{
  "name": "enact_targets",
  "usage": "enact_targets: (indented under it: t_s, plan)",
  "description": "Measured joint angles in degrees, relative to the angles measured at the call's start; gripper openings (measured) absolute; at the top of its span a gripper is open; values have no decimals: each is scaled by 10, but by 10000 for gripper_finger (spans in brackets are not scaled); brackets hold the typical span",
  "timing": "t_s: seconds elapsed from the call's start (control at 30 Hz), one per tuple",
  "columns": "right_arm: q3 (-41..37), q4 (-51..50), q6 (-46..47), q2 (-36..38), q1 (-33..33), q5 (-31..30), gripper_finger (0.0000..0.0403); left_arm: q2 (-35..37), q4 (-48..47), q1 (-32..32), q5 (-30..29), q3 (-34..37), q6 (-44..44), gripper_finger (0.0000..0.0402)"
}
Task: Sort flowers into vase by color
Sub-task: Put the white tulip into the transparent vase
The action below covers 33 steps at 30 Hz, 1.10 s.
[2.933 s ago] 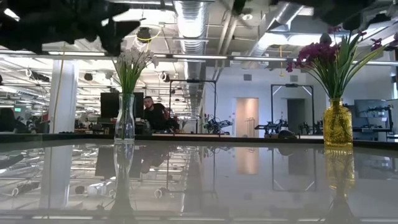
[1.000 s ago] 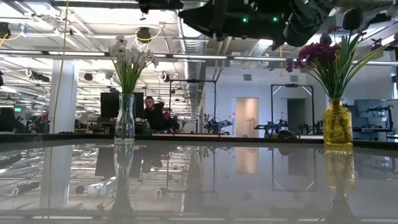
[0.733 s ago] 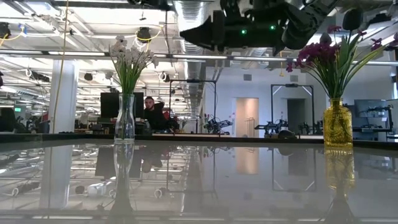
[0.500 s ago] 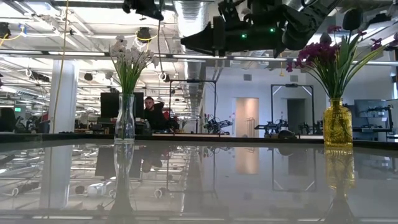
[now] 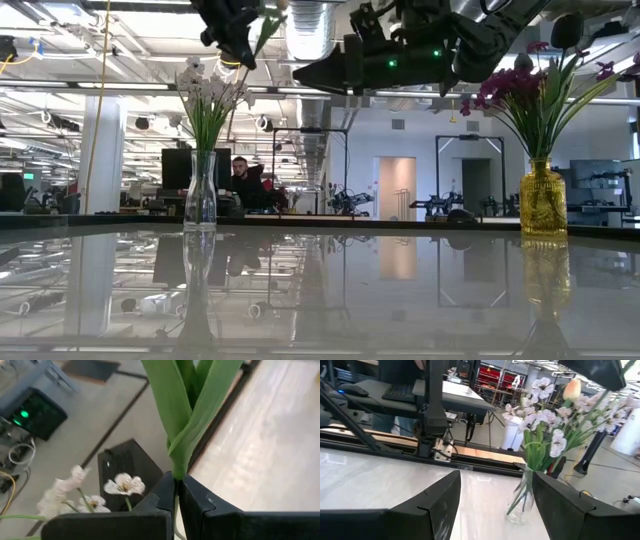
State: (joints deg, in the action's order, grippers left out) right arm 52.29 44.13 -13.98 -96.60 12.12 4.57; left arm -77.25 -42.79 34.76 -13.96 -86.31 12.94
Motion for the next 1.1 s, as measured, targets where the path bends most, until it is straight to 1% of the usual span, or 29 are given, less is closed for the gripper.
enact_targets:
  t_s: [0.1, 0.2, 0.63, 0.77, 1.03, 1.1]
  plan:
    - [0, -2, 0, 0, 0, 5, 272, -19, -28, 0, 0, -12, 1, 0]
    - [0, -5, 0, 0, 0, 5, 272, -27, -35, 0, 0, -14, 0, 0]
    - [0, -5, 1, 0, 0, 5, 272, -21, -56, 0, -11, -14, 7, 0]
    - [0, -5, 1, 0, 0, 5, 272, -21, -57, 1, -28, -14, 8, 0]
    - [0, -6, 4, 0, 0, 17, 272, -21, -59, 23, -11, -14, 8, 0]
    - [0, -6, 4, 0, 0, 17, 272, -21, -55, 29, 9, -9, 2, 0]
